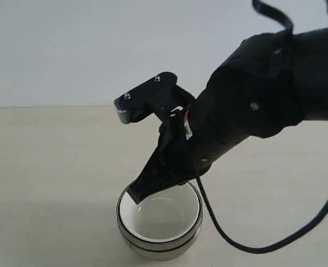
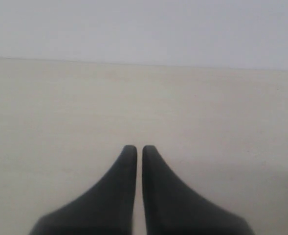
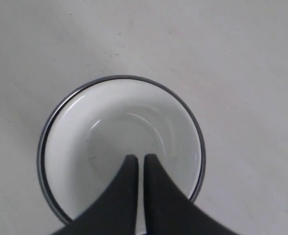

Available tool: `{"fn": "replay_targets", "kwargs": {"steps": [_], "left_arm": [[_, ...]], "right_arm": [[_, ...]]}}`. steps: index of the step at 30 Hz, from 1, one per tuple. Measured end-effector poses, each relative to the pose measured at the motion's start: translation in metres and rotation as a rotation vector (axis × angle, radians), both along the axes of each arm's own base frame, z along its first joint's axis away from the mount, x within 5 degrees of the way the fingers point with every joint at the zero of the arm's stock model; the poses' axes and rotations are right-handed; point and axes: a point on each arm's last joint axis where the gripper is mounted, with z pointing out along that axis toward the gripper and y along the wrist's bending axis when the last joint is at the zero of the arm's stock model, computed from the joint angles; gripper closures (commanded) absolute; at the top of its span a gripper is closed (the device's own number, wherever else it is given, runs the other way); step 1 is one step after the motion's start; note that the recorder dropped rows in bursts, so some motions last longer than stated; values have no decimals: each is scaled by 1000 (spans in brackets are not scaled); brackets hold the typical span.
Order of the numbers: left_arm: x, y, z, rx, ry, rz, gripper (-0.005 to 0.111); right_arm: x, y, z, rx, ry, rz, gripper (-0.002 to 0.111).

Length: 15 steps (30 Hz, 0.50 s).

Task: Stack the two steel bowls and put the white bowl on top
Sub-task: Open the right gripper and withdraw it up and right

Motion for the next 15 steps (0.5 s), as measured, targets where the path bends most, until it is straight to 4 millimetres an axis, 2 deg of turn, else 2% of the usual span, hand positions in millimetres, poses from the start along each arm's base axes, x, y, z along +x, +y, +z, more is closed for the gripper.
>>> {"fn": "replay_targets", "kwargs": {"steps": [7,15], "left_arm": [[0,0,0,0,0,0,103],[0,0,0,0,0,0,103]], "right_arm": [[-19,-24,37,4,-13,-21,108],[-50,-65,76,-24,2,-59,108]]}}
